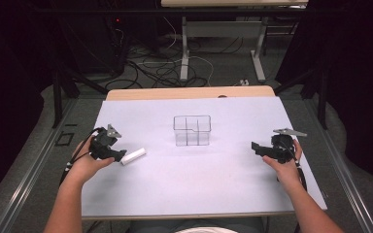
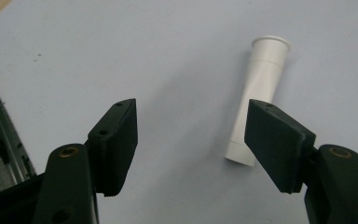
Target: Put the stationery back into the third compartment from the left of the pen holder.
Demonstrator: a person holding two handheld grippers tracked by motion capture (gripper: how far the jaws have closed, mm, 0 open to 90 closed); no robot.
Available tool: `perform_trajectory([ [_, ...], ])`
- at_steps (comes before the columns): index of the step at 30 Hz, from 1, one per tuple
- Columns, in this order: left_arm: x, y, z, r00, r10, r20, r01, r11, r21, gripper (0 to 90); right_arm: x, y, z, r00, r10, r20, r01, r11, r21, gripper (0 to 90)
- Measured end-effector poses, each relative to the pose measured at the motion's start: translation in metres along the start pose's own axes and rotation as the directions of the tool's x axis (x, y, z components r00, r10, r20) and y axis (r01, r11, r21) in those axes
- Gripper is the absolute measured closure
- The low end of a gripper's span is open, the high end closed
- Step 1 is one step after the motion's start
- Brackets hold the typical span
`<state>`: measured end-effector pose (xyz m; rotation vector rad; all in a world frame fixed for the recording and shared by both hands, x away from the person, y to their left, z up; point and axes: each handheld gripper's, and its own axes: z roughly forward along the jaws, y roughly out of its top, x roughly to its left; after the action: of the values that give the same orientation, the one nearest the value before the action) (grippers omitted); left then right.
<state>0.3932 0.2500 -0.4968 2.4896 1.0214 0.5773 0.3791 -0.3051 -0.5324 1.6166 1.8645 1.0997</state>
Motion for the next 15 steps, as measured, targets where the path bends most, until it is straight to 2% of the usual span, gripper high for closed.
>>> perform_trajectory([
  [1,-0.001,0.000,0.002,0.9997,0.016,0.017,-0.016,0.9999,0.004,35.8,0.000,0.000,0.000,1.0000,0.001,0.000,-0.001,1.000,0.002,12.3],
  [4,-0.006,0.000,0.008,0.9981,0.028,0.055,-0.029,0.9996,0.007,39.0,0.000,0.000,0.001,1.0000,0.002,0.000,-0.002,1.000,0.002,12.3],
  [6,-0.009,0.001,0.012,0.9972,0.040,0.063,-0.042,0.9989,0.023,43.4,0.000,0.000,0.000,1.0000,0.001,-0.001,-0.001,1.000,0.002,12.3],
  [9,-0.014,0.001,0.019,0.9949,0.042,0.092,-0.044,0.9989,0.017,46.4,0.000,0.000,0.000,1.0000,0.001,-0.001,-0.001,1.000,0.003,12.3],
  [10,-0.016,0.001,0.023,0.9944,0.047,0.095,-0.051,0.9979,0.040,46.8,0.000,0.000,0.001,1.0000,0.001,-0.002,-0.001,1.000,0.003,12.3],
  [15,-0.019,-0.001,0.028,0.9925,0.056,0.109,-0.064,0.9954,0.071,50.7,0.000,-0.001,0.002,1.0000,-0.001,0.001,0.001,1.000,0.007,12.3],
])
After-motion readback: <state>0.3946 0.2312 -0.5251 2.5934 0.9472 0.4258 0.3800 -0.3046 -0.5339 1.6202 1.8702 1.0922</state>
